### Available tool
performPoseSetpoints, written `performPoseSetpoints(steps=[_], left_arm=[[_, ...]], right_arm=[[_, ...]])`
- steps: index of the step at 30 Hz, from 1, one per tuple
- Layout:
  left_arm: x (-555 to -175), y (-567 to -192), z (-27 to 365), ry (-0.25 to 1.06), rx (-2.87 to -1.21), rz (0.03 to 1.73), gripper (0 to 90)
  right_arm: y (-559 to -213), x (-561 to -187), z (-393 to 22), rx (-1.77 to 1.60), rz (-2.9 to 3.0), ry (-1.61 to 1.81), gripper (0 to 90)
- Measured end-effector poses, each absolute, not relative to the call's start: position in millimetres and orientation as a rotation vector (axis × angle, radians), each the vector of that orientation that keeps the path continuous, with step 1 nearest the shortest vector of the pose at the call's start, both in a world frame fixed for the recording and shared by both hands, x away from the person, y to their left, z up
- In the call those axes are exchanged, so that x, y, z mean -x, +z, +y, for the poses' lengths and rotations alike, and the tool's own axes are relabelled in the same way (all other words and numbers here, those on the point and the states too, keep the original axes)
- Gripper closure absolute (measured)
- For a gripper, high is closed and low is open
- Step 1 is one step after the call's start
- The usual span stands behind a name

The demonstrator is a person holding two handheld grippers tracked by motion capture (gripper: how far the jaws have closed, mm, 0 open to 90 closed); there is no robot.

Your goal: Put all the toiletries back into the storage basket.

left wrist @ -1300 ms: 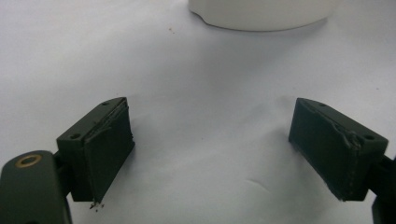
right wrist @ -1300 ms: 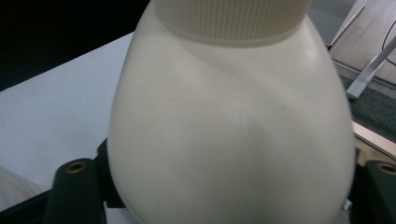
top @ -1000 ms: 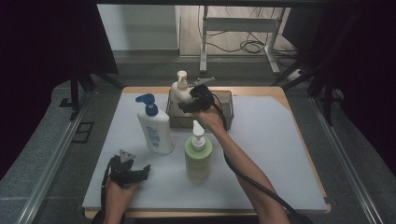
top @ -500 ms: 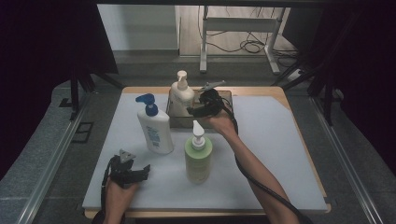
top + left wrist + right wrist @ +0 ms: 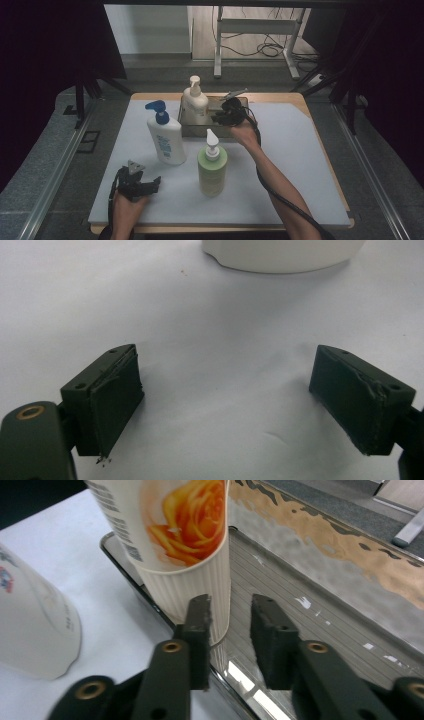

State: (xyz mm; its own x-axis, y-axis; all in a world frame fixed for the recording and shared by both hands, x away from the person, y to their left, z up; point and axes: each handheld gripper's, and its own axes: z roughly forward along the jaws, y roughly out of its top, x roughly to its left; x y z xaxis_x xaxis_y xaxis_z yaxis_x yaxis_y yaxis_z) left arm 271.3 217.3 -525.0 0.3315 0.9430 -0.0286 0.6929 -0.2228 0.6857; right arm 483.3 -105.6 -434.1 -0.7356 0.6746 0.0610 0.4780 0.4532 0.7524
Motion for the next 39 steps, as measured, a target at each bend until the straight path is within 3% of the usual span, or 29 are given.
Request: performPoseSetpoints(steps=[7, 39], left_arm=[[-271, -525, 217, 0.536, -1.995, 1.43, 12.9], [-271, -525, 217, 0.536, -1.997, 1.431, 12.9]], right_arm=[[-444, -490, -97, -1.02, 2.453, 1.099, 89.6], [-465, -505, -68, -1.082, 2.49, 1.06, 89.5]])
